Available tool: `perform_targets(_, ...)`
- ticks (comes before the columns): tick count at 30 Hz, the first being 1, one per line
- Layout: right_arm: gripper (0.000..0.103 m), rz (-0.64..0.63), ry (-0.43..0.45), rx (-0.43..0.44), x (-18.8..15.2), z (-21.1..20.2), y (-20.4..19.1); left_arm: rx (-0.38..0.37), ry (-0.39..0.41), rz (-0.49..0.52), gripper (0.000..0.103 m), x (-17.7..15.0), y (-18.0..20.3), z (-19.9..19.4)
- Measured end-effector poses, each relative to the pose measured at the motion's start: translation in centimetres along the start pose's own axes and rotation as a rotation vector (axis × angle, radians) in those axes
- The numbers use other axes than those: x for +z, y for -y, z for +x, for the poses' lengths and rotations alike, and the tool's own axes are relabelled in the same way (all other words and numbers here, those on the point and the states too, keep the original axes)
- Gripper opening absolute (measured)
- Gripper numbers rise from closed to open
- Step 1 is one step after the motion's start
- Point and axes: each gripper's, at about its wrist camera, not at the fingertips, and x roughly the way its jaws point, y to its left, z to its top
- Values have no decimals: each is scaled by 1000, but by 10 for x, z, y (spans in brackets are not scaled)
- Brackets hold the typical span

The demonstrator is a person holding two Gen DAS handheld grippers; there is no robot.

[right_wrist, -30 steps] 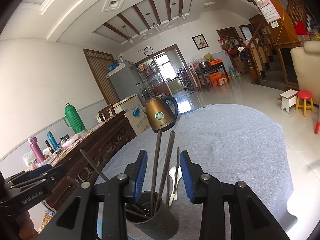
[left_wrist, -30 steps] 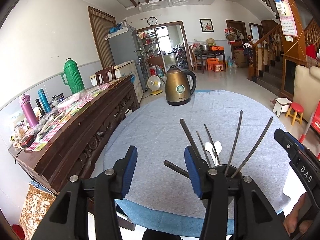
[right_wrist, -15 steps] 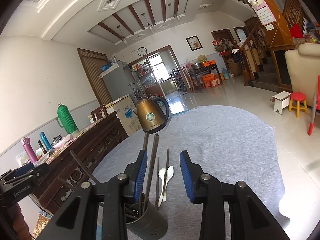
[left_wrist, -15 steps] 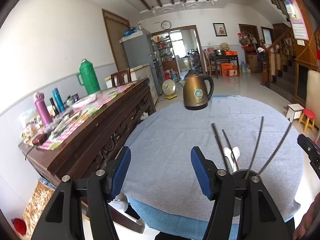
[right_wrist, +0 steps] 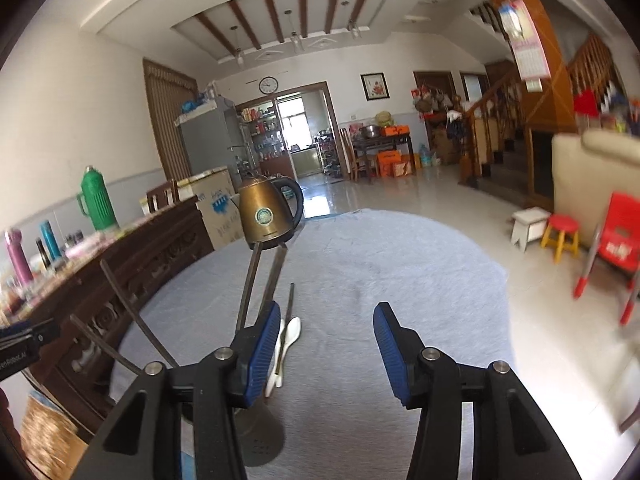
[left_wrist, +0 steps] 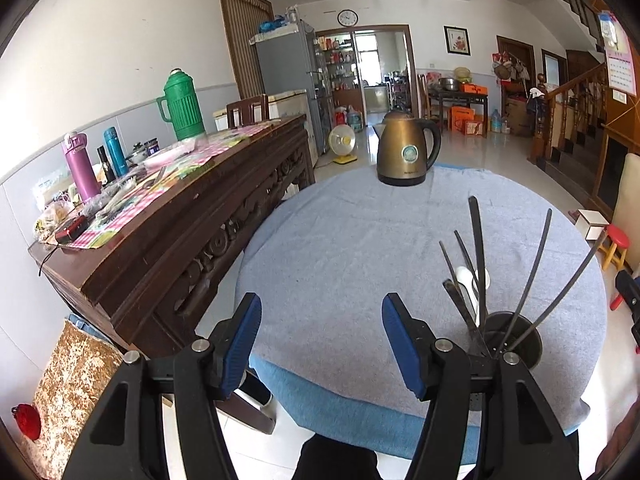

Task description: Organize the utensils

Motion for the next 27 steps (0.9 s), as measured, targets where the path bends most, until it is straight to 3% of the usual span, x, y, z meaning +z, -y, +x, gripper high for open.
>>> perform_targets(8,53,-112,-12,-74,14,-20,-19,-7,-9,11,64,-1,12,-8)
perform_targets(27,53,-96,-112,-136,21,-8,-12,3,-78,18,64,-7,19,17)
